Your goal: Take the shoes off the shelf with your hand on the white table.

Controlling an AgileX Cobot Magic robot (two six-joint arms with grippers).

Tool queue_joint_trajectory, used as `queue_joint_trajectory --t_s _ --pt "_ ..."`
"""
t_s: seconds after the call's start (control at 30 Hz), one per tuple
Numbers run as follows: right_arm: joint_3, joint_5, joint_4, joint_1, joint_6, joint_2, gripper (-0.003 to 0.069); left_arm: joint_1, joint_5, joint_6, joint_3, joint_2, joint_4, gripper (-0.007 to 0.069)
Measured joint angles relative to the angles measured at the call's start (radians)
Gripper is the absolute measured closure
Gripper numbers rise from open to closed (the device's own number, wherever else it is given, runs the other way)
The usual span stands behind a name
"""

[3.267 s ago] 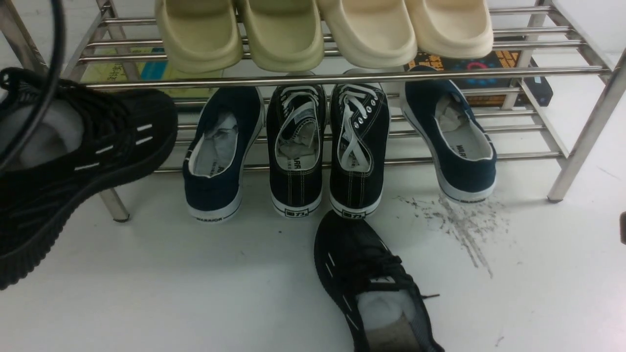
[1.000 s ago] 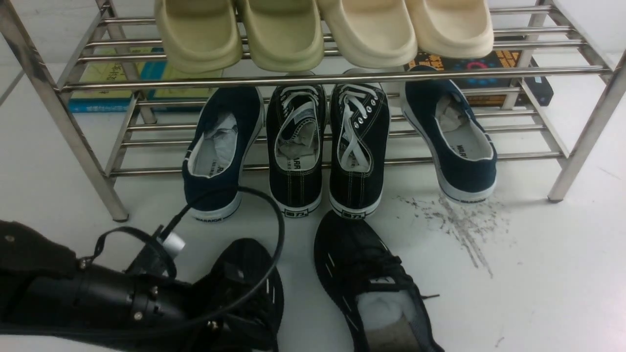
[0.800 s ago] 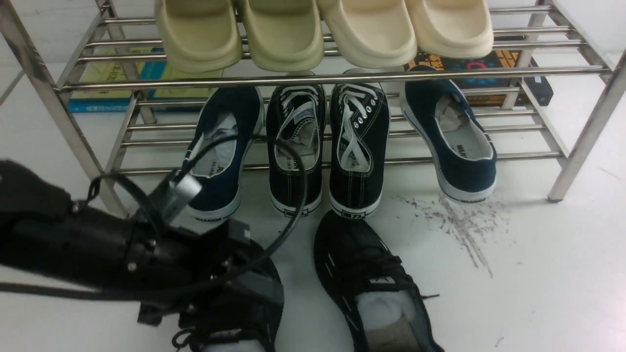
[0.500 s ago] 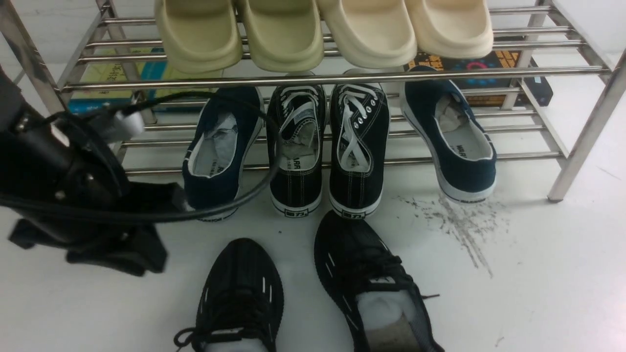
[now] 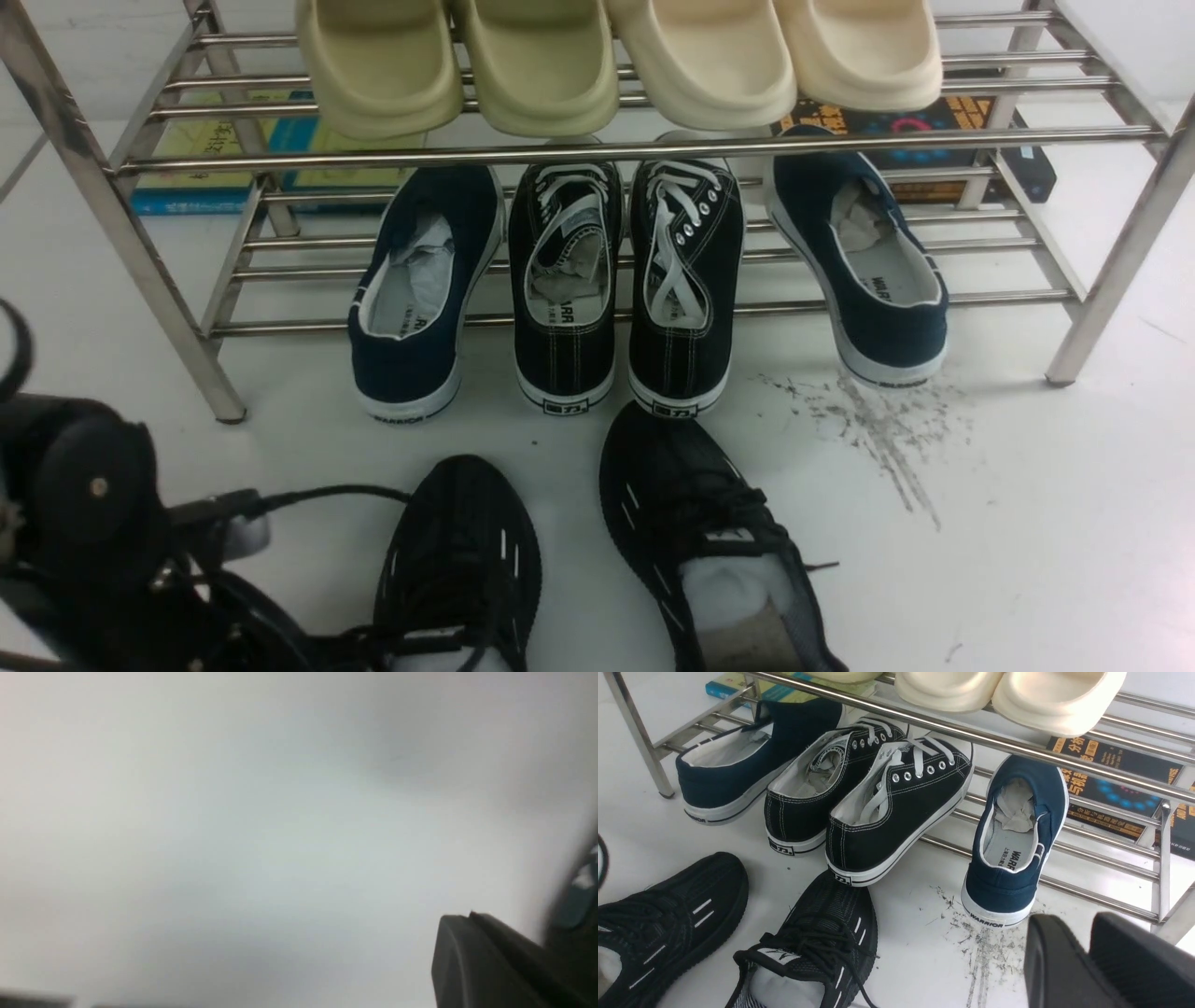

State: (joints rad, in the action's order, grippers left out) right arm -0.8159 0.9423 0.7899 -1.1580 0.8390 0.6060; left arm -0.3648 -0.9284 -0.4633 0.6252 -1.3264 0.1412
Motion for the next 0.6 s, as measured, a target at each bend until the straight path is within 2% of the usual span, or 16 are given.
queue_joint_trajectory --t_s 0.07,0.2,0.4,0.6 --pt "0.0 0.0 0.002 0.0 0.005 0.0 0.0508 -0.06 0.083 0.011 0.017 -0.077 0.023 0.0624" --pt "0.0 0.0 0.002 0.0 0.008 0.0 0.0507 -0.116 0.127 0.022 0.093 -0.198 0.026 0.0624" --pt "0.0 0.0 0.002 0.0 0.009 0.0 0.0505 -0.128 0.109 0.032 0.261 -0.271 -0.016 0.0624" --pt "0.0 0.001 0.002 0.0 0.009 0.0 0.0505 -0.128 0.086 0.048 0.307 -0.272 -0.02 0.0624"
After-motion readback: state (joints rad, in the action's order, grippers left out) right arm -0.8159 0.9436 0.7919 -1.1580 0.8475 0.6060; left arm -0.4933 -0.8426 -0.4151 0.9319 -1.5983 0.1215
